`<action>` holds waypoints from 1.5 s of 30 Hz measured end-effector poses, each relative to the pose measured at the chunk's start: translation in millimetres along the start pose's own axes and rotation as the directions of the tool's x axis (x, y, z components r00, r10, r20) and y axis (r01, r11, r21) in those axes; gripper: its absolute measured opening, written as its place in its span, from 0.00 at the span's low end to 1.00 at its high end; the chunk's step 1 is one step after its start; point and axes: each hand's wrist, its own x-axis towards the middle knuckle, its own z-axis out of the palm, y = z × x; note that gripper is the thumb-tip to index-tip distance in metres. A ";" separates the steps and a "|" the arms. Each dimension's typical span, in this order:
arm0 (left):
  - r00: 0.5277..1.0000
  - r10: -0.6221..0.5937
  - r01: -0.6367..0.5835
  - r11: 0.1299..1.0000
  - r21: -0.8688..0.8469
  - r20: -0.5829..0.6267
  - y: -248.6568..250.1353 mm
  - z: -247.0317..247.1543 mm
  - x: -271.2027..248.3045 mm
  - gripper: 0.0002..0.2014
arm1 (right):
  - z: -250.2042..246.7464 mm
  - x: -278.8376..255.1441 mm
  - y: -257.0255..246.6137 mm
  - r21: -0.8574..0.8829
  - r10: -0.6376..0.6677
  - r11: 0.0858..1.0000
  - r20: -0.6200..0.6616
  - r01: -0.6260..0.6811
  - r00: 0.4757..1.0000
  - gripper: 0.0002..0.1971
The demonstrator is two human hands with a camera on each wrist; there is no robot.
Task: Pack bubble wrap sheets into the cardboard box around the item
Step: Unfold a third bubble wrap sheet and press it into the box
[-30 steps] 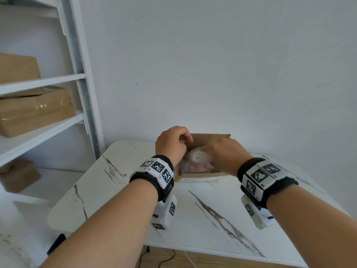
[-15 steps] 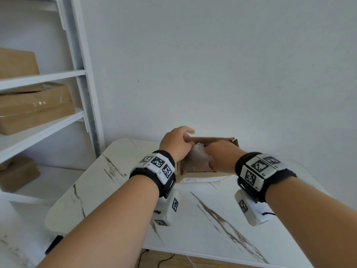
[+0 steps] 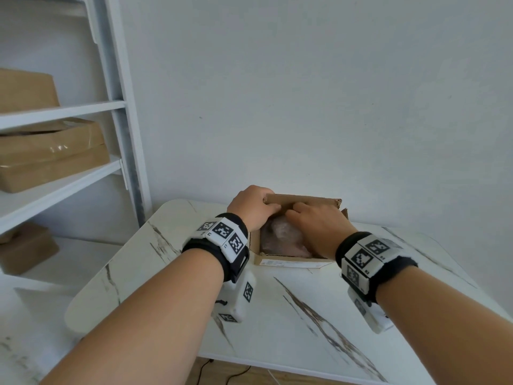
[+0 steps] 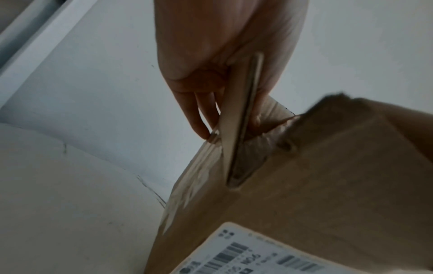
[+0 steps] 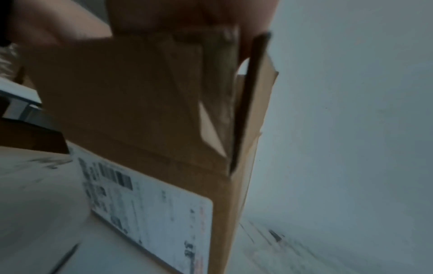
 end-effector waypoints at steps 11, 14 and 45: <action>0.998 0.019 -0.022 0.999 -0.045 -0.058 -9.6 2.3 4.2 0.15 | -14.0 -6.4 6.0 0.059 0.014 0.998 0.211 -0.027 0.977 0.17; 0.997 0.047 -0.050 0.998 -0.049 -0.062 -9.9 2.5 3.2 0.14 | -13.5 0.4 5.5 0.078 0.013 0.996 0.268 -0.035 0.963 0.14; 0.999 0.022 -0.024 0.999 -0.037 -0.046 -6.5 0.6 1.1 0.18 | -33.4 -1.4 -1.3 0.236 0.004 0.969 0.294 -0.076 0.956 0.16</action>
